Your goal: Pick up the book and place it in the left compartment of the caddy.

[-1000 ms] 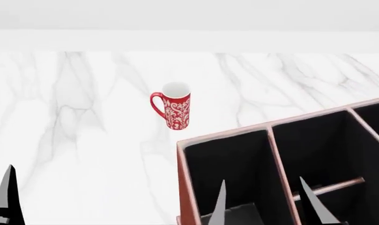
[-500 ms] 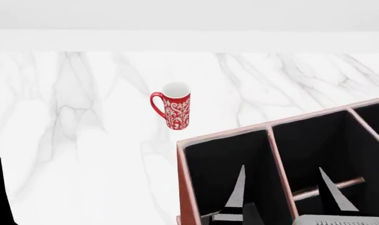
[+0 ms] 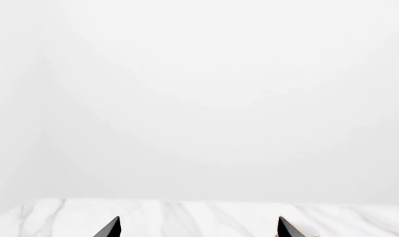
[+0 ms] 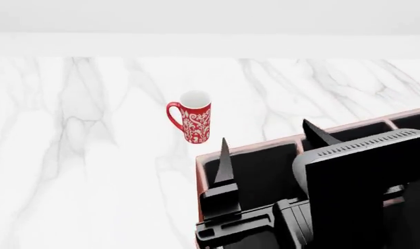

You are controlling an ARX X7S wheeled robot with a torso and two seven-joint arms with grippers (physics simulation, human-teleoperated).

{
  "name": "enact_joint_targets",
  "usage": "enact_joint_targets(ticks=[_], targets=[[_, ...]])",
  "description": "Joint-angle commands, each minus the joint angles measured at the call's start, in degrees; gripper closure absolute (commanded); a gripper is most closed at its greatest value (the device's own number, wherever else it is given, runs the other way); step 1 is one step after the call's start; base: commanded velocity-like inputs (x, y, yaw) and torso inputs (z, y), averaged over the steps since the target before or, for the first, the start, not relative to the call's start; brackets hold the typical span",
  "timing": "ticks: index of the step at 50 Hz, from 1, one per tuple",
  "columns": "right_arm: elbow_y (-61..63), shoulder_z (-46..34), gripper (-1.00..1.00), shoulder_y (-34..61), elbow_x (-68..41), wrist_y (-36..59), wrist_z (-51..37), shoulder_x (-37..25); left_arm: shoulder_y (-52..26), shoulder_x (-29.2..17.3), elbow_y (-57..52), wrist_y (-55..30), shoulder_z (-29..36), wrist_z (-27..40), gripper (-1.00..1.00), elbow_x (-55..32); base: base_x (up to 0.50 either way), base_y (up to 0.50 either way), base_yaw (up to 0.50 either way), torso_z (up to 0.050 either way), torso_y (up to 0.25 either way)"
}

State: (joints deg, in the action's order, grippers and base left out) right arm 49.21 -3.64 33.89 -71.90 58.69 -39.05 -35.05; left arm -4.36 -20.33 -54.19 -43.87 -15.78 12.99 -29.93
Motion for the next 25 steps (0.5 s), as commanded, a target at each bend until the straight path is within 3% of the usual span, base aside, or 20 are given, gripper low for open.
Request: enact_joint_targets(ticks=[1,9,25], targets=[[-6.66,-2.56,-1.00,13.06,-10.95,4.77,2.24,-1.18,-2.23,-2.00,0.17,-1.55,-3.68,0.51,-1.00,-2.57,0.00,0.00,0.00,0.000,0.000],[-13.67,-5.56,-1.00,21.95,-14.45,7.38,7.49,-0.34,-3.88,-3.11,1.78,-1.75,-5.04,0.68,-1.00,-3.03,0.00,0.00,0.00,0.000,0.000],[-22.55,-14.80,-1.00,34.14,-10.50,13.26,17.63,2.61,-5.08,-4.69,4.52,-0.31,-5.09,0.30,-1.00,-1.81,0.00,0.00,0.00,0.000,0.000]])
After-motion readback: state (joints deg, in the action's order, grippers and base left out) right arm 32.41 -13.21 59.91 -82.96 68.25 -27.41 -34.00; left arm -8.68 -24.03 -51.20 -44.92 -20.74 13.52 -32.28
